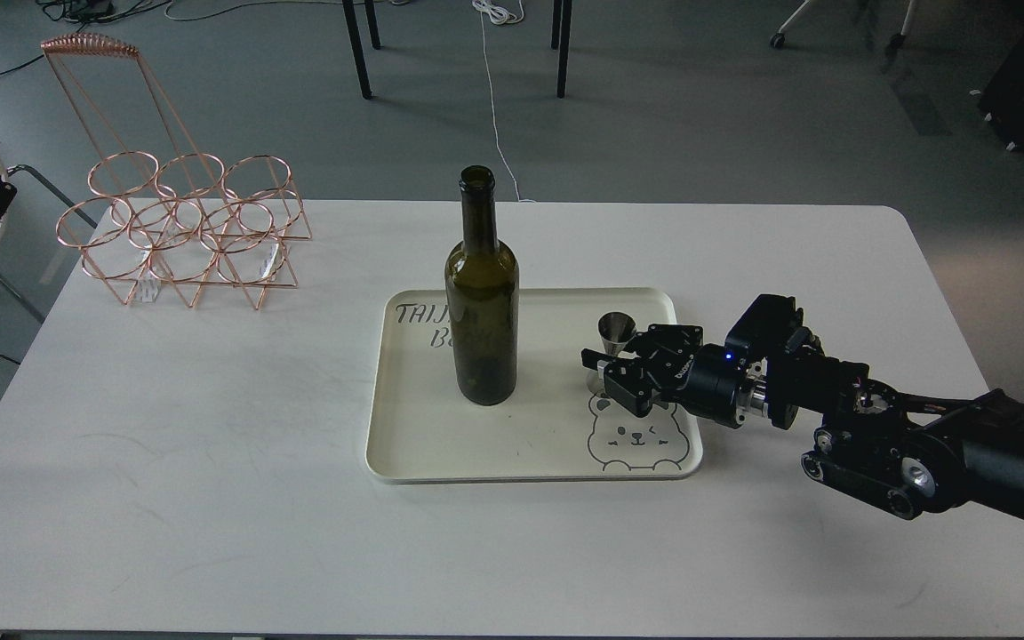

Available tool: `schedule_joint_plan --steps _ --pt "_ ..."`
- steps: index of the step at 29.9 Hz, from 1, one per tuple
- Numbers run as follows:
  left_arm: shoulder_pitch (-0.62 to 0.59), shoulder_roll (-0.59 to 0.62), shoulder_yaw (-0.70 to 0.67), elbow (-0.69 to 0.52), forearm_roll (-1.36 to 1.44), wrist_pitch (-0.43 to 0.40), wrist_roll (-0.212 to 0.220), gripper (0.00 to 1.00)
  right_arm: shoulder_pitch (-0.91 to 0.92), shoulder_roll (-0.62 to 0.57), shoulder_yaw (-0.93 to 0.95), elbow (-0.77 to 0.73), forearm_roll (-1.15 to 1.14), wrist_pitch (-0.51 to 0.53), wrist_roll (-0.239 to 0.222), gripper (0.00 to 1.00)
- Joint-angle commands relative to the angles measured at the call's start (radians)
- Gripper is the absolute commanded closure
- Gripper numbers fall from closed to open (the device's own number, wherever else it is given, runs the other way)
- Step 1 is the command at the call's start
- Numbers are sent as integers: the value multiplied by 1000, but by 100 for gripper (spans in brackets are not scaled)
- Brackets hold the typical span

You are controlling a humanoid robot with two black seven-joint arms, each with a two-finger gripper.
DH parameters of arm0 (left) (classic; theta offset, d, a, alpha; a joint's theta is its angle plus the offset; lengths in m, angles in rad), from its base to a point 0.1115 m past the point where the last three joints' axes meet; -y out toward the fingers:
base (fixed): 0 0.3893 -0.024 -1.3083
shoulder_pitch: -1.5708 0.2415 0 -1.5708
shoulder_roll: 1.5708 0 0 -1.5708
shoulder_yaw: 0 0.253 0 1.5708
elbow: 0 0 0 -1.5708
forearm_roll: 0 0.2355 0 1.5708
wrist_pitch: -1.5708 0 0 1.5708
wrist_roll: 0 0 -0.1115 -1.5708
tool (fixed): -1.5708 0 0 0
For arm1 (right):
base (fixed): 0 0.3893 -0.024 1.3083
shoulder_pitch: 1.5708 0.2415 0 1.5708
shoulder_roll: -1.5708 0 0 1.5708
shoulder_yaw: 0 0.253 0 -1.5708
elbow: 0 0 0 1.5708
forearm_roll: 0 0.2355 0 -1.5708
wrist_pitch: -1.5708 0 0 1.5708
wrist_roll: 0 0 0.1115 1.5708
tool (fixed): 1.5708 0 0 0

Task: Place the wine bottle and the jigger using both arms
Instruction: 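Grasp the metal jigger with the right gripper and lift it, then carry the jigger off the tray and lower it onto the table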

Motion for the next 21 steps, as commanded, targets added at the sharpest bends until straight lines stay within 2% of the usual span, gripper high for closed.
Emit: schedule_joint_plan --steps 1,2,5,13,21 --pt "-2 4 0 0 0 0 2 2 3 1 -1 2 0 -7 0 82" --pt "-3 4 0 0 0 0 0 2 3 -1 -1 2 0 -7 0 87" --pt "-5 4 -1 0 0 0 2 2 4 -7 1 6 2 -24 0 93" --pt "-14 13 -5 -2 0 0 2 2 72 -76 42 17 11 -82 0 94" --pt "-40 33 -5 -2 3 0 3 2 30 -248 200 16 21 -114 0 94"
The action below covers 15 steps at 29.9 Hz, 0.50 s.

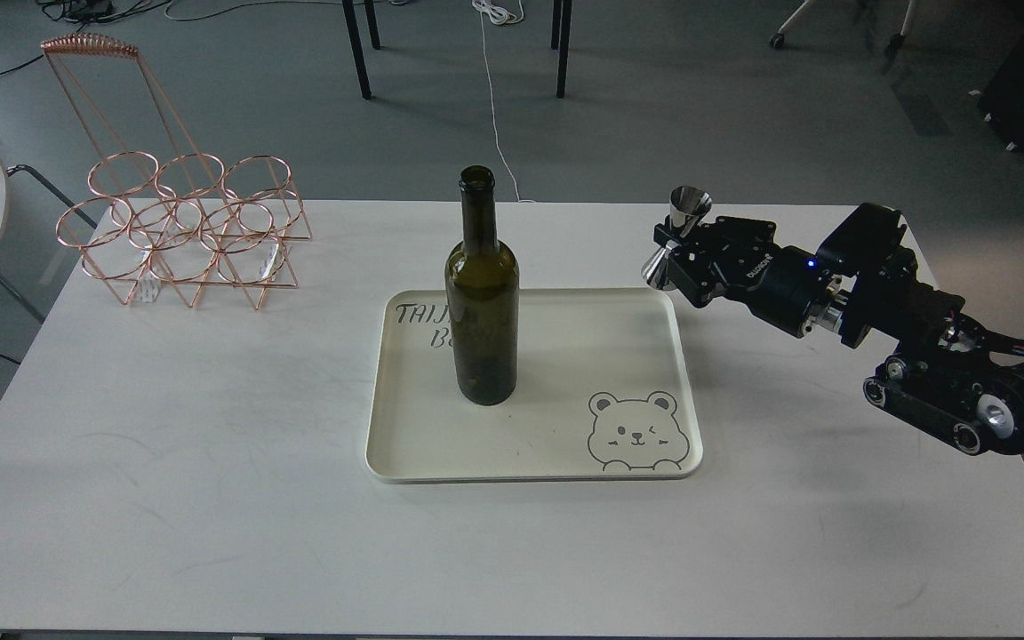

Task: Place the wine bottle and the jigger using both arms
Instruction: 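Carry the jigger off the tray and lower it onto the table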

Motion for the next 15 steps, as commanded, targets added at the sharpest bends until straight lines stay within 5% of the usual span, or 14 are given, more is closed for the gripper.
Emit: schedule_joint_plan --steps 1,15 --pt "-11 10 0 0 2 0 1 2 -50 -90 51 -10 8 -8 0 94" --pt "-27 1 5 -5 4 0 1 2 -307 -205 63 -52 151 -8 -23 94"
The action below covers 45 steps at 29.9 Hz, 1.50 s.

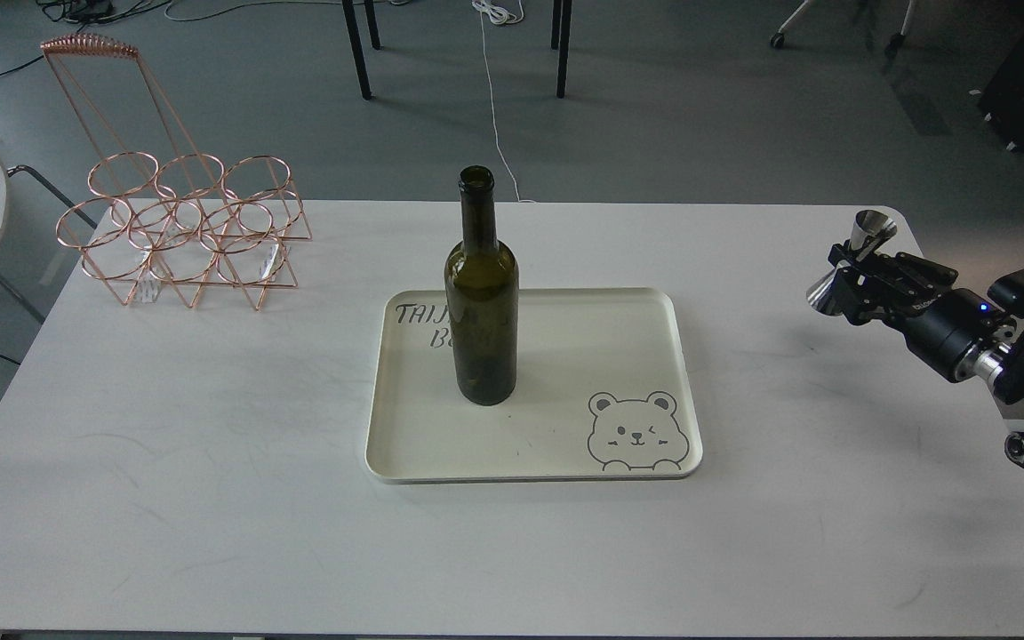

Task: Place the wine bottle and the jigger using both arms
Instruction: 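Carry the jigger off the tray and lower it onto the table, then release the jigger and withdraw the right gripper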

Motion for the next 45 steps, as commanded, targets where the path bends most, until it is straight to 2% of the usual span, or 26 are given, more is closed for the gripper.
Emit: schedule_joint_plan --steps 1,7,10,17,22,29,33,35,38,40,42,45 --pt "-10 -5 5 0 0 0 0 2 -47 4 2 -7 10 0 0 94" --pt "-30 -12 12 0 0 0 1 2 -91 18 10 -10 15 0 -2 91" --pt "-31 -14 14 0 0 0 1 2 -93 21 10 -10 15 0 0 81" --pt "-34 -12 14 0 1 0 1 2 -88 20 5 -11 13 0 1 77" --pt "-36 -11 14 0 0 0 1 2 -82 12 5 0 13 0 6 49" --pt "-37 -6 12 0 0 0 1 2 -87 -12 -1 25 13 0 18 27" --pt "-41 0 12 0 0 0 1 2 -91 -123 1 160 13 0 24 8" --pt "-42 9 14 -2 0 0 1 2 -94 -181 1 220 13 0 24 5" --pt "-42 32 15 -43 1 0 35 2 -84 -252 11 282 26 0 24 5" --pt "-41 72 17 -95 12 0 88 2 -68 -299 14 334 68 0 24 4" --pt "-42 112 17 -126 40 0 122 2 -16 -339 24 364 128 0 24 4" --pt "-60 155 12 -153 139 0 121 2 86 -348 25 362 183 0 24 4"
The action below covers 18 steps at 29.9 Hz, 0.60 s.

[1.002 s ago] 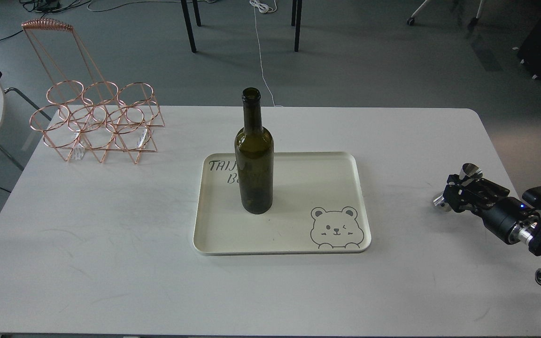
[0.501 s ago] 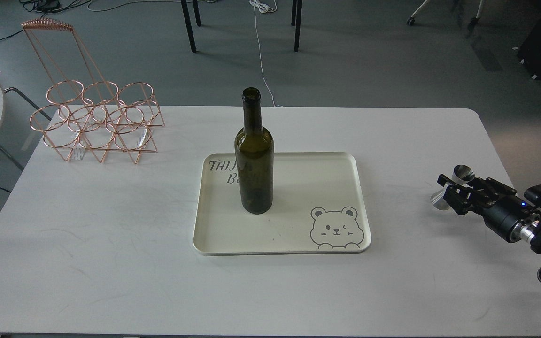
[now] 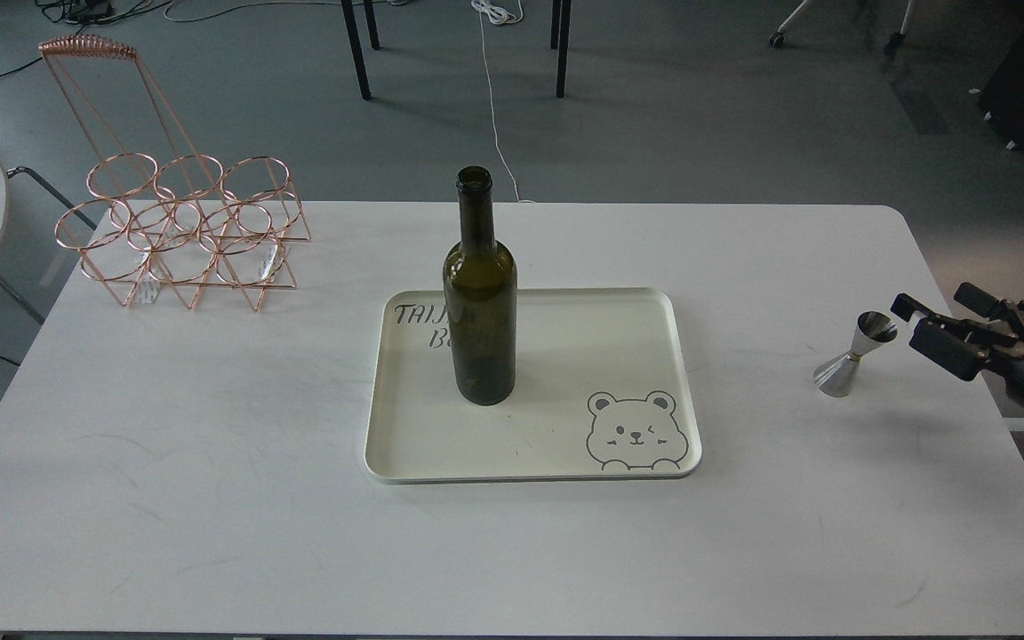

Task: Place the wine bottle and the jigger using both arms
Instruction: 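Release the jigger and withdraw the right gripper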

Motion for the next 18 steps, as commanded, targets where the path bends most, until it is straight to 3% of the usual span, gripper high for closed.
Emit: schedule_joint_plan --steps 1,3,7,10,18 --pt "-30 58 -3 -47 132 0 9 2 127 -11 7 -7 74 0 0 4" --pt "-45 99 -4 -87 224 0 7 2 193 9 20 -55 148 0 0 4" --pt "-63 164 -12 -200 389 0 7 2 267 148 50 -147 352 134 0 3" --pt "-89 205 -17 -289 493 0 9 2 307 187 78 -208 439 200 0 2" --pt "-146 195 -18 -493 850 0 13 2 316 334 234 -410 683 413 0 2"
